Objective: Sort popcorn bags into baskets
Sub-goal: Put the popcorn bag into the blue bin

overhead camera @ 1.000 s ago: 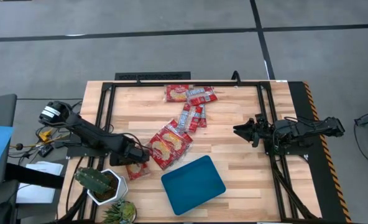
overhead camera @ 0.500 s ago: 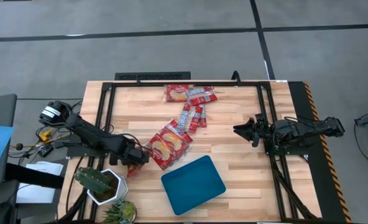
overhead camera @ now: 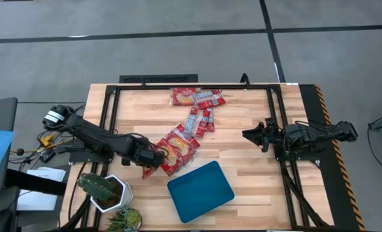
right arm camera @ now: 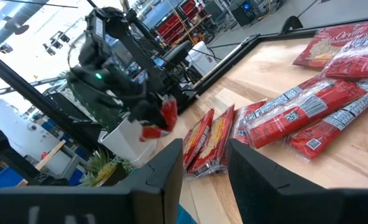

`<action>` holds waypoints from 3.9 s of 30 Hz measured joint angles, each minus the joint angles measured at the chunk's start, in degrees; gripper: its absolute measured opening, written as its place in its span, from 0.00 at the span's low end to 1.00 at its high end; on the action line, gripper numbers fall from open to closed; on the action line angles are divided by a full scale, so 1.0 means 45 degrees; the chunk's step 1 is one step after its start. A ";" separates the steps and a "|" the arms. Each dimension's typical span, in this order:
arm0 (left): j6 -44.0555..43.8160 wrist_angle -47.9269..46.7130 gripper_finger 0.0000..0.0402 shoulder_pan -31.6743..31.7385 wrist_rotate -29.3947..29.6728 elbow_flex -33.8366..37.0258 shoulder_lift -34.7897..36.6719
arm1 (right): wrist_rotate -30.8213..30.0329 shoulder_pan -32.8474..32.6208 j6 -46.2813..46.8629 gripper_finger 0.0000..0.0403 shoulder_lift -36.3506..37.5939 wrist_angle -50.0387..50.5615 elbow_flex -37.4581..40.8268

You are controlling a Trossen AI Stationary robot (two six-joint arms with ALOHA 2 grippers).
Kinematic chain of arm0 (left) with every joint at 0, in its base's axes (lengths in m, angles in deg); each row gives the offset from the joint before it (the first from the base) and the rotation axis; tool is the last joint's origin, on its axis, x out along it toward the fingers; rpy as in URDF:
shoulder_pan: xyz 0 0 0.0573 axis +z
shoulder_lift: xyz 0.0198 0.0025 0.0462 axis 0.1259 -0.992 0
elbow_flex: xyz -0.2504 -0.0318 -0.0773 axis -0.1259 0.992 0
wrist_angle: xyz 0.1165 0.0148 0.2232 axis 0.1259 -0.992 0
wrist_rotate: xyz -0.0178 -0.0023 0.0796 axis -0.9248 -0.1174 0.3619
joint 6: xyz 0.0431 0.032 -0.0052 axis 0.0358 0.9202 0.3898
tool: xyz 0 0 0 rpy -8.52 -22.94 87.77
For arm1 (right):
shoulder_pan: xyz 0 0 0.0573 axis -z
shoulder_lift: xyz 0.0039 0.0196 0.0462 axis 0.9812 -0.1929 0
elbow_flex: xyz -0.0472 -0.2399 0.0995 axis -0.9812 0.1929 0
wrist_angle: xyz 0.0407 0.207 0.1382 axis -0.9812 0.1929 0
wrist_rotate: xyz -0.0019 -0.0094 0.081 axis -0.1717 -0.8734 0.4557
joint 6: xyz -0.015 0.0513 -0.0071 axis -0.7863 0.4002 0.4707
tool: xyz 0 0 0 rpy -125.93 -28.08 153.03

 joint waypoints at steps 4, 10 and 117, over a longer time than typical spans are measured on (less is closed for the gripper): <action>-0.0071 0.0140 0.00 -0.0005 0.0701 -0.1525 0.0000 | 0.0004 0.0000 -0.0012 0.35 0.0000 -0.0005 0.0000; -0.0429 0.0031 0.00 -0.0112 0.1434 -0.4045 -0.0948 | 0.0010 0.0000 -0.0018 0.34 0.0000 0.0005 0.0000; -0.3565 -0.5061 0.68 0.1806 0.1880 -0.8860 -0.7939 | 0.0097 0.0000 -0.1033 0.57 -0.0010 0.0318 -0.0010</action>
